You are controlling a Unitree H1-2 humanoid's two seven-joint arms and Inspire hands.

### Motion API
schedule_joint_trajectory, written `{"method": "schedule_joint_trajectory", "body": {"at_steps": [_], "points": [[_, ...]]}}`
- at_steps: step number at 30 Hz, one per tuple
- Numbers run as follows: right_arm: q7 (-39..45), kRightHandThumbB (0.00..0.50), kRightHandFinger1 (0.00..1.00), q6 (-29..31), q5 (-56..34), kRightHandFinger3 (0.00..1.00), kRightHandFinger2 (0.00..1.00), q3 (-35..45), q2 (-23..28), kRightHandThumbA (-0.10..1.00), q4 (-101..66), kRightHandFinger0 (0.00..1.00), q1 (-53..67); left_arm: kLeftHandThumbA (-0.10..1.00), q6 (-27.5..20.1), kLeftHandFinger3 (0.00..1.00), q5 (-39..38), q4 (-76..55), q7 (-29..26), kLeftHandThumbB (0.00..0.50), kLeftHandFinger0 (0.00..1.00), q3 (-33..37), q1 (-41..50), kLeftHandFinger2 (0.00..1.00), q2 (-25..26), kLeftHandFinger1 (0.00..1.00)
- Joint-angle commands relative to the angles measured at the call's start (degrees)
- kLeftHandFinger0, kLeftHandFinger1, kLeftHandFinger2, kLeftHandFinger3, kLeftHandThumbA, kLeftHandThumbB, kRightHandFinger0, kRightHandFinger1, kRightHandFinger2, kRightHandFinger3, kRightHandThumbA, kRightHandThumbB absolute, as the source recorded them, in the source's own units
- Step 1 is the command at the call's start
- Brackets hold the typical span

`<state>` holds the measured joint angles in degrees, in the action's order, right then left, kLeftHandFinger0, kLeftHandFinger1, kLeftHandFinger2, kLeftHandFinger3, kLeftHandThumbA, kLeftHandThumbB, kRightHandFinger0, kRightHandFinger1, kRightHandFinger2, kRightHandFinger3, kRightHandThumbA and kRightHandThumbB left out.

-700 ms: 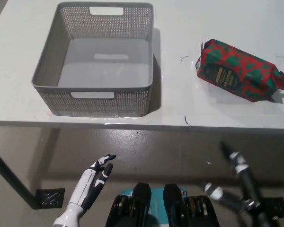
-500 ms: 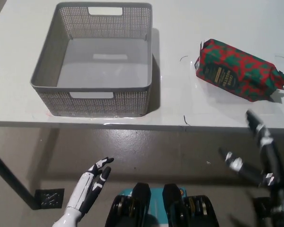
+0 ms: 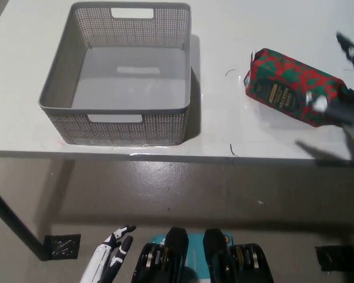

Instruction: Use the right hand to pick up a bag of coffee beans on the right hand side and place it into a container on the left hand side

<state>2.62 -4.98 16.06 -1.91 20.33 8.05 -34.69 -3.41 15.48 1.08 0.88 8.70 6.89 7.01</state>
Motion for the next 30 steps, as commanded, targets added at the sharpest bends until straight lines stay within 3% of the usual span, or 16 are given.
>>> {"method": "schedule_joint_trajectory", "body": {"at_steps": [1, 4, 7, 17, 30], "points": [[4.5, 0.379, 1.00, -5.9, 6.9, 1.00, 1.00, -5.1, 4.3, 1.00, 11.8, 1.00, -14.4, 1.00, -2.0, 1.00, 1.0, -2.4, -1.2, 0.274, 1.00, -0.3, 0.9, 1.00, 0.1, 1.00], [4.8, 0.463, 1.00, -5.0, 8.0, 1.00, 1.00, -8.6, 4.3, 0.97, 23.0, 1.00, -21.6, 1.00, -1.6, 1.00, 1.0, -2.8, -1.2, 0.280, 1.00, -0.4, 1.2, 1.00, 0.1, 1.00], [5.4, 0.497, 1.00, -4.1, 9.8, 1.00, 1.00, -12.4, 3.7, 0.93, 32.7, 1.00, -27.1, 1.00, -2.5, 1.00, 0.5, -2.5, -1.2, 0.273, 1.00, -0.6, 1.5, 1.00, 0.0, 1.00], [6.2, 0.500, 1.00, -1.8, 11.3, 1.00, 1.00, -21.4, 0.5, 0.88, 54.2, 1.00, -38.1, 1.00, -2.2, 1.00, 0.9, -3.2, -0.9, 0.298, 1.00, -0.9, 1.2, 1.00, 0.4, 1.00], [8.5, 0.500, 1.00, -0.5, 10.8, 1.00, 1.00, -24.2, 0.2, 0.85, 59.8, 1.00, -39.4, 1.00, -1.4, 1.00, 0.9, -3.4, -0.1, 0.309, 1.00, -1.4, 0.2, 1.00, 1.1, 1.00]]}}
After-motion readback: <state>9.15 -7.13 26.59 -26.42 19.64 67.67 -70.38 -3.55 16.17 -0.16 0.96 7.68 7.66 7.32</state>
